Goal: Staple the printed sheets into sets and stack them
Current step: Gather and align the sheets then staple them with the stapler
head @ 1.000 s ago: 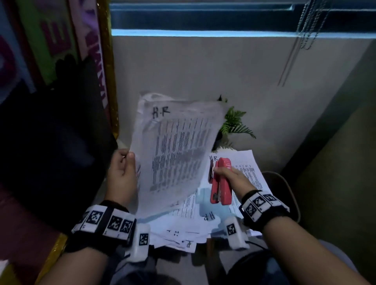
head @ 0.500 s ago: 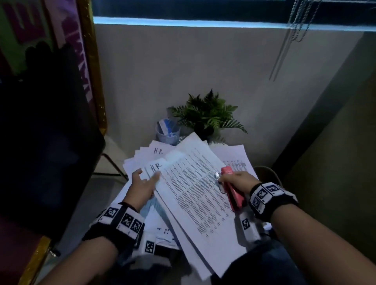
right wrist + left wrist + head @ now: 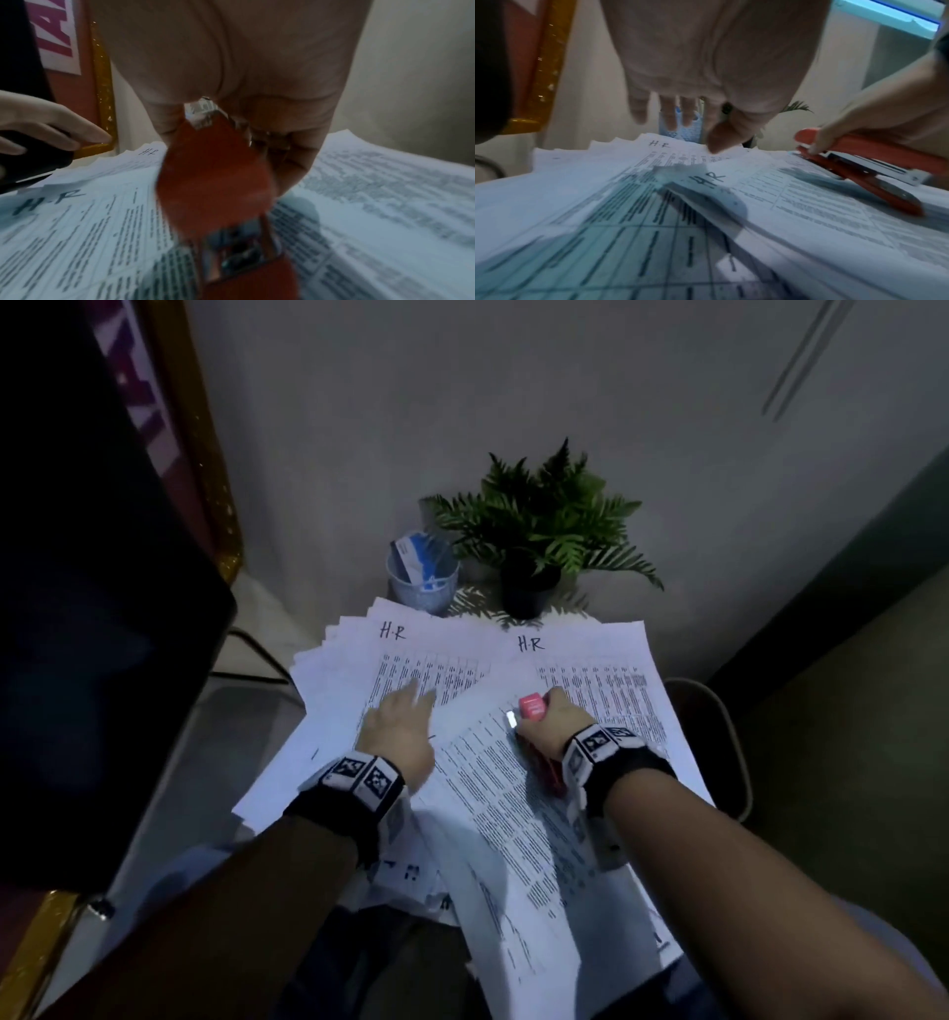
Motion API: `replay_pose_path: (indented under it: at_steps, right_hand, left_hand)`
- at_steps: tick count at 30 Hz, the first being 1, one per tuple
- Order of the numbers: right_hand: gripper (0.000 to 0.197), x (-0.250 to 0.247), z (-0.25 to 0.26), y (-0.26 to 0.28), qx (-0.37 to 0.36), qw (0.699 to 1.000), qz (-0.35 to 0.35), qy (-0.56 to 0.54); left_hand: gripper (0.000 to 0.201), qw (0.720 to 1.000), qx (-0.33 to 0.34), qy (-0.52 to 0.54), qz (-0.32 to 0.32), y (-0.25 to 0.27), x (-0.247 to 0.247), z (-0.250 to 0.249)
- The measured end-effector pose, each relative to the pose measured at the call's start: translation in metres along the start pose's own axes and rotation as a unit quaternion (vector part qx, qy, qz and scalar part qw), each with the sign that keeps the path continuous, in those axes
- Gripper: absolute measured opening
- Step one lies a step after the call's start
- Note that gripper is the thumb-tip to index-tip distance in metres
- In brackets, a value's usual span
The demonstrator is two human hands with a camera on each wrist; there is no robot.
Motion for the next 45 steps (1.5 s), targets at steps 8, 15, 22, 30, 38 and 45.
replay_pose_path:
  at_steps: [8, 15, 22, 30, 38, 45]
  right_hand:
    - [0.039, 0.025, 0.006, -0.017, -0.042, 0.99, -0.044, 0.124]
    - [0.036, 0.034, 0.013, -0.031, -0.056, 0.983, -0.063, 0.161]
    - [0.037, 0.033, 0.019, -0.035, -0.042, 0.983, -0.059, 0.17]
    - [0.039, 0.026, 0.021, -0.038, -0.072, 0.986, -0.039, 0.146]
    - [0.043, 0.015, 0.021, -0.039, -0.09, 0.981, -0.025, 0.169]
    - [0.045, 0.013, 0.018, -0.039, -0.073, 0.988, -0.001, 0.135]
  left_hand:
    - [0.057, 0.983, 0.078, -0.083, 0.144, -0.031, 0.031, -0.022]
    - [0.06, 0.981, 0.121, -0.12, 0.097, -0.032, 0.03, -0.022]
    - [0.06, 0.981, 0.12, -0.103, 0.115, -0.033, 0.028, -0.027]
    - [0.061, 0.979, 0.107, -0.088, 0.148, -0.035, 0.026, -0.029]
    - [0.062, 0.976, 0.101, -0.099, 0.166, -0.037, 0.021, -0.031]
    - [0.063, 0.973, 0.108, -0.112, 0.169, -0.037, 0.023, -0.03]
Point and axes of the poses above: each hand's wrist, its own y-axis away from the middle knuckle, its own x-axis out of the palm, z = x × y, the point moved 3 cm from there along -y, towards the middle knuckle, and after that the axes turned 9 degrees about x, right-handed, at the moved point
